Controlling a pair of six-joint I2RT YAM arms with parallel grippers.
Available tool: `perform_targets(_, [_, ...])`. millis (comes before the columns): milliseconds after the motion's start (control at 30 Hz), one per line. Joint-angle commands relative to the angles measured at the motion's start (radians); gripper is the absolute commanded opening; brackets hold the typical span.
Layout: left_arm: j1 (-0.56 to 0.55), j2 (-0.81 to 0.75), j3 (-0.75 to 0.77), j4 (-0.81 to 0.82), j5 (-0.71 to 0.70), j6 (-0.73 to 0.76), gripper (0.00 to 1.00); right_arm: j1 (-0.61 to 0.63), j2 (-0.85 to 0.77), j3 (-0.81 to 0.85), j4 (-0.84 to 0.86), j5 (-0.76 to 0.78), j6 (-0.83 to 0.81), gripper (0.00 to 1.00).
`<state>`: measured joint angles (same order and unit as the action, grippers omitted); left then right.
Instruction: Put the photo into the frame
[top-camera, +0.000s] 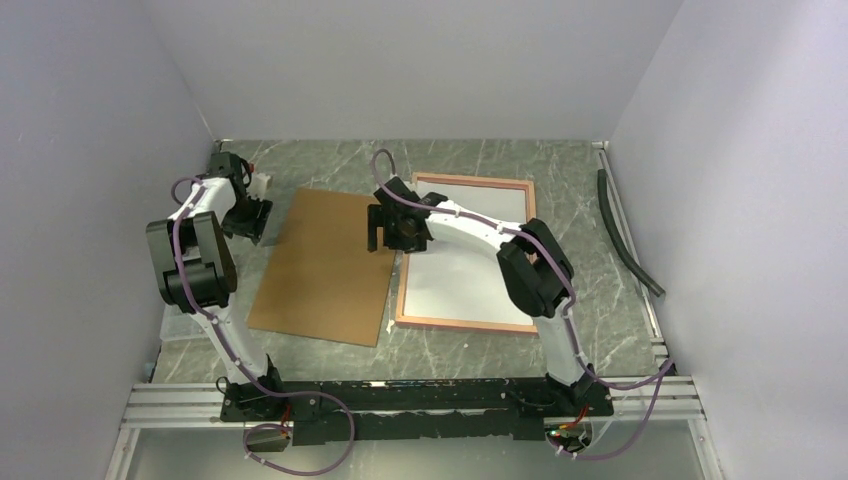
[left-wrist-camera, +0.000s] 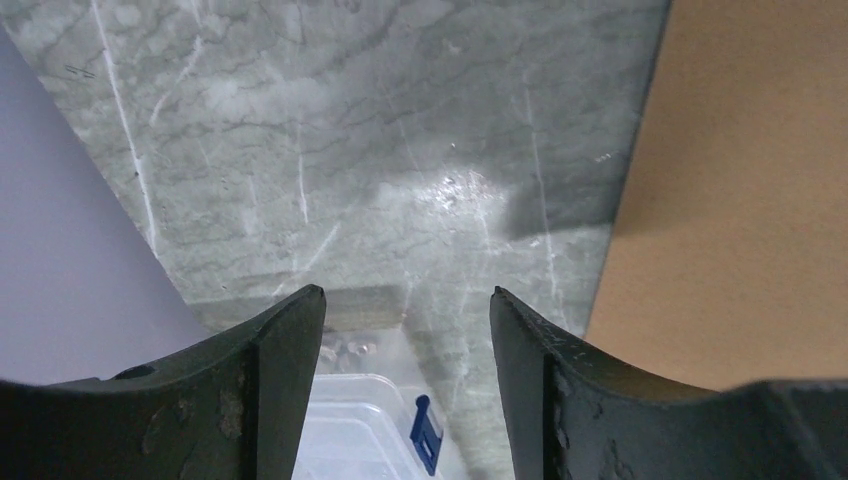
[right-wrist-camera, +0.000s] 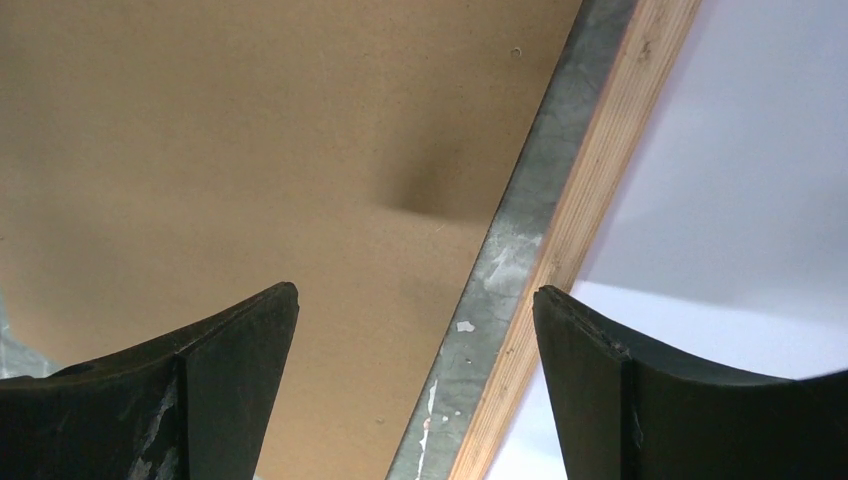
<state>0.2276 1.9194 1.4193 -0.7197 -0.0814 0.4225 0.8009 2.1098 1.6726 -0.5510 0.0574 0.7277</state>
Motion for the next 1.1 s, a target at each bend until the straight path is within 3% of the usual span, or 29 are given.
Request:
perform_targets(0, [0.001,0.007,-0.01,0.094,-0.048,0.013,0.67,0.005,0.055,0.059,-0.028,-0.03,0.007,0.92])
perform_targets(333, [0.001,-0.005,-0.054,0.128,-0.041,0.026,0.65,0.025,0.115,0.133,-0.058,-0.036,0.007,0.91])
perform_targets(633, [-0.007,-0.017,-0.116,0.122,0.028,-0.004,0.61,0.025,0.135,0.105,-0.096,0.009,0.112,0.93])
perform_targets(800, [-0.043,-0.003,-0.151,0.135,0.041,-0.021,0.6,0.024,0.173,0.183,-0.114,0.031,0.153,0.94])
perform_targets(1067, [-0.091,0.05,-0.135,0.102,0.128,-0.089,0.57,0.004,0.165,0.169,-0.021,-0.051,0.242,0.94])
